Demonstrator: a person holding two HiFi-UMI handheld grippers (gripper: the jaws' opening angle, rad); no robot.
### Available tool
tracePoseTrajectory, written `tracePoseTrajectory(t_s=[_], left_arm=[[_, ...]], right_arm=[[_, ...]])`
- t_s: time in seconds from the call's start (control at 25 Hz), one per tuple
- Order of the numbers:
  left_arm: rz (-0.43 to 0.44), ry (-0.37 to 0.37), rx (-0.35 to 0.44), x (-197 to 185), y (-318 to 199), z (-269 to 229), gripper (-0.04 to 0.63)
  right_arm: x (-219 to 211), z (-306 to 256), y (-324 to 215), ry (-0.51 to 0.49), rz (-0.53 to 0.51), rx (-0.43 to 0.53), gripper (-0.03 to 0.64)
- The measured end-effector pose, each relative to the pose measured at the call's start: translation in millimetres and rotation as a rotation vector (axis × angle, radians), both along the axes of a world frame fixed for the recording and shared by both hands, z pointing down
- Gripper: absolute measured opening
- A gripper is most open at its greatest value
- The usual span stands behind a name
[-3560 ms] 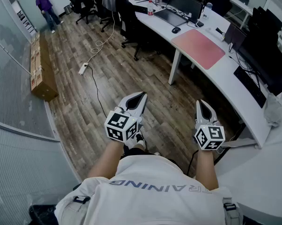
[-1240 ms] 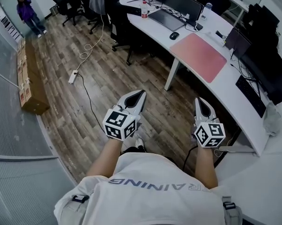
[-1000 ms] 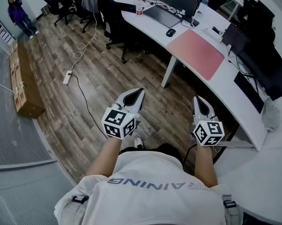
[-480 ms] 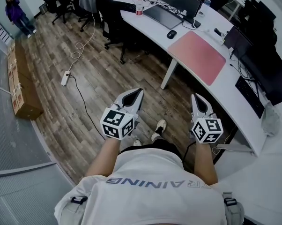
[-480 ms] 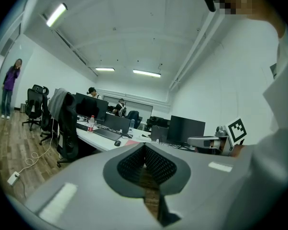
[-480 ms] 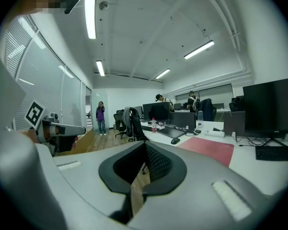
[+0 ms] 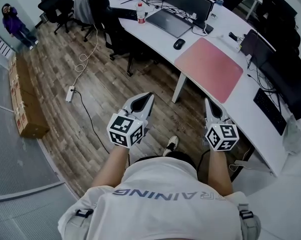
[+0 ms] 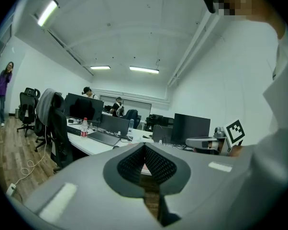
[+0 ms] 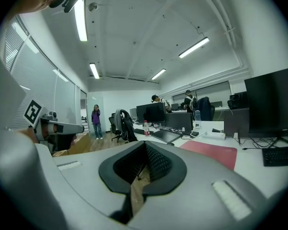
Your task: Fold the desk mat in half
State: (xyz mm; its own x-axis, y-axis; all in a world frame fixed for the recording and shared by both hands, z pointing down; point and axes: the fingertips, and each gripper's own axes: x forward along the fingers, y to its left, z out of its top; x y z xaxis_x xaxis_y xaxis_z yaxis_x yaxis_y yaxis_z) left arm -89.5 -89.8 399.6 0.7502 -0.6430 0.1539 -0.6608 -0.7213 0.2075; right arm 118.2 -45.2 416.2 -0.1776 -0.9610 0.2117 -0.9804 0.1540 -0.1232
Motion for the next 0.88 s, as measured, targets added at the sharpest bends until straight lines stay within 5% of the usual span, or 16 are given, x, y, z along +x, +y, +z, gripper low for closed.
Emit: tracePoseTrajectory(t_s=[0.4,0.88], left_arm=[[0.047,-0.018,-0.009,89,-84,-6,0.0],[0.093,-0.034,-0.042,140,-154,15,0.0]], right_arm=[[88,0,-75,-0.021,0.048,-0.014,0.017],[140,19,-128,-0.019,0.107,-0.048,0.017]])
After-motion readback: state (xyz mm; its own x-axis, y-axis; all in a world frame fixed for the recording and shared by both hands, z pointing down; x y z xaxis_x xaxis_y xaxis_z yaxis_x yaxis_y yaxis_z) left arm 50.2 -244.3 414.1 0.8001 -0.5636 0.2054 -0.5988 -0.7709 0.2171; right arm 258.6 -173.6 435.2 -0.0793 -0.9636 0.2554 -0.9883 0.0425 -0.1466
